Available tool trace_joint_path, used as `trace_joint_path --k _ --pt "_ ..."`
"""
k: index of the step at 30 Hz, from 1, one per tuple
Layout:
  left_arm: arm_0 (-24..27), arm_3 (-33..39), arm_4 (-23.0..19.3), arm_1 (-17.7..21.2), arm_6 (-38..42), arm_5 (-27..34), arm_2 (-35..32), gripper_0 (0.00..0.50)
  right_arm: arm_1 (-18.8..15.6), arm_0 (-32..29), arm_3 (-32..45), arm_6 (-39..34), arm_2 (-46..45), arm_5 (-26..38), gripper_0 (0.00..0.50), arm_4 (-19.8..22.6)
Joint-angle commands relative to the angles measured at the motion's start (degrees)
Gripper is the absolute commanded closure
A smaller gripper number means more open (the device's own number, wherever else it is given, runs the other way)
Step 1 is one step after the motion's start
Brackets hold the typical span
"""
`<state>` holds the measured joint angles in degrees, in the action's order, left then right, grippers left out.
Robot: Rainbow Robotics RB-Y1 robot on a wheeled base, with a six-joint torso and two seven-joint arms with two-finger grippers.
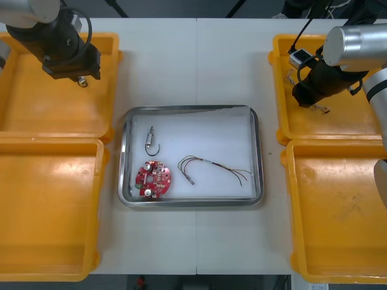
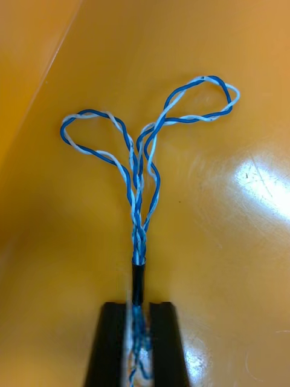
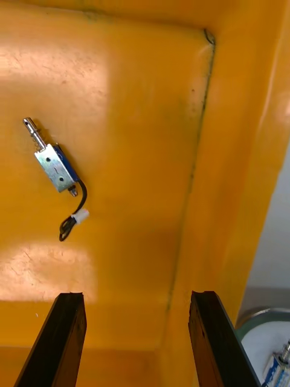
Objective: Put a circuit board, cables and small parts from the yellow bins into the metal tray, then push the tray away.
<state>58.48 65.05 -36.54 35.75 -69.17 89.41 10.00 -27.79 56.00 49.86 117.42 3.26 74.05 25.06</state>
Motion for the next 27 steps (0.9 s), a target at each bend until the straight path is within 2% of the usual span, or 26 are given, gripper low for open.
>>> trace_joint_path --k 1,5,8,14,19,24,27 --pt "4.1 -2.21 0.86 1.43 -3.34 -2.84 -1.56 0.0 -0.16 1.22 0.41 -1.84 0.7 -0.4 0.5 -0.72" --pt "4.36 -5.37 1.65 1.25 -4.84 -6.88 -1.56 0.0 -0.51 1.22 0.76 -1.67 -0.36 -0.31 0.5 -2.65" --pt "4.54 -7.66 2.88 0.9 -7.39 -9.61 -1.56 0.0 -0.86 1.3 3.75 -1.67 -1.24 1.8 0.5 -5.46" --pt "4.71 -12.23 3.5 0.02 -10.11 -16.11 -1.56 0.0 -1.56 1.3 13.42 -1.31 -2.11 12.44 0.5 -11.0" --pt "4.63 -15.92 3.59 -1.3 -10.9 -21.65 -1.3 0.0 -2.0 1.22 20.89 -1.05 -6.77 21.66 0.5 -10.65" --pt "4.63 -20.05 2.97 -2.17 -11.17 -27.98 2.4 0.0 -2.88 1.22 27.48 -0.61 -8.27 29.66 0.5 -9.86" --pt "4.36 -21.11 2.53 -2.79 -11.25 -29.29 2.92 0.0 -3.41 1.22 30.74 -0.79 -8.27 33.79 0.5 -8.36"
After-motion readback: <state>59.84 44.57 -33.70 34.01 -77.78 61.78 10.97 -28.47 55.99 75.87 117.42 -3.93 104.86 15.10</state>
